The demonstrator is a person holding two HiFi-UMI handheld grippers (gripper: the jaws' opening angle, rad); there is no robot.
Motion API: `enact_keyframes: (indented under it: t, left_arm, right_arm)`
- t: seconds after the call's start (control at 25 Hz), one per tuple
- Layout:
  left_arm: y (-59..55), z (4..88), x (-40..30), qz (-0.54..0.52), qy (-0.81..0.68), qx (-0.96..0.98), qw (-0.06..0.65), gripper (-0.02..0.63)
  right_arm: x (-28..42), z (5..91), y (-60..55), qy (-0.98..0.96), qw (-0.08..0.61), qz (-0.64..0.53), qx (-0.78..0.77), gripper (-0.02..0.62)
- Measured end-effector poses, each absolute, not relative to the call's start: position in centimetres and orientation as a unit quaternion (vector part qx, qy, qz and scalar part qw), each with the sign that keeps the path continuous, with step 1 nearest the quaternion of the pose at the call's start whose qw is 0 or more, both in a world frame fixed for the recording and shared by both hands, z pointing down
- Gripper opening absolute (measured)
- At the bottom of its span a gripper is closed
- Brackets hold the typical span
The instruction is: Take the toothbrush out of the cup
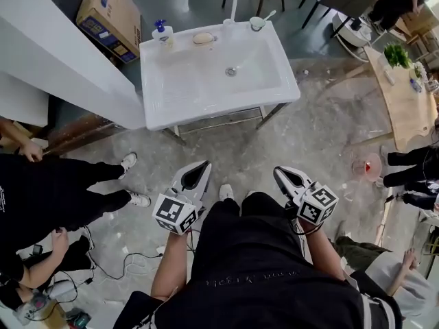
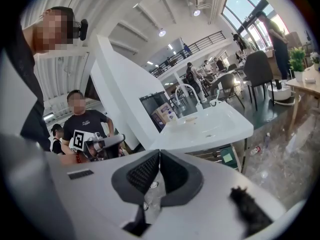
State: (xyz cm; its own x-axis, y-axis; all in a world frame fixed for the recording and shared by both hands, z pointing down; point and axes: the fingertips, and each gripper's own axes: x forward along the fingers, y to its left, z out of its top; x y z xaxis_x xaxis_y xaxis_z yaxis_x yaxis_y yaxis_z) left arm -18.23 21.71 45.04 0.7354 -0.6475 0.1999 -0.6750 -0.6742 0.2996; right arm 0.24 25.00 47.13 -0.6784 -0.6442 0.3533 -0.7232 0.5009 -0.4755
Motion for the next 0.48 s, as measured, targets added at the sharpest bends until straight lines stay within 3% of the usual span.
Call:
enact_keyframes:
  t: [0.48]
  left_arm:
    - [19.6, 43.6, -18.3, 0.039, -0.371, 0.914, 0.161, 0.006]
  right_arm:
    - [-0.8, 46.6, 22.5, -0.877, 0.056, 0.295, 0.375, 0.014]
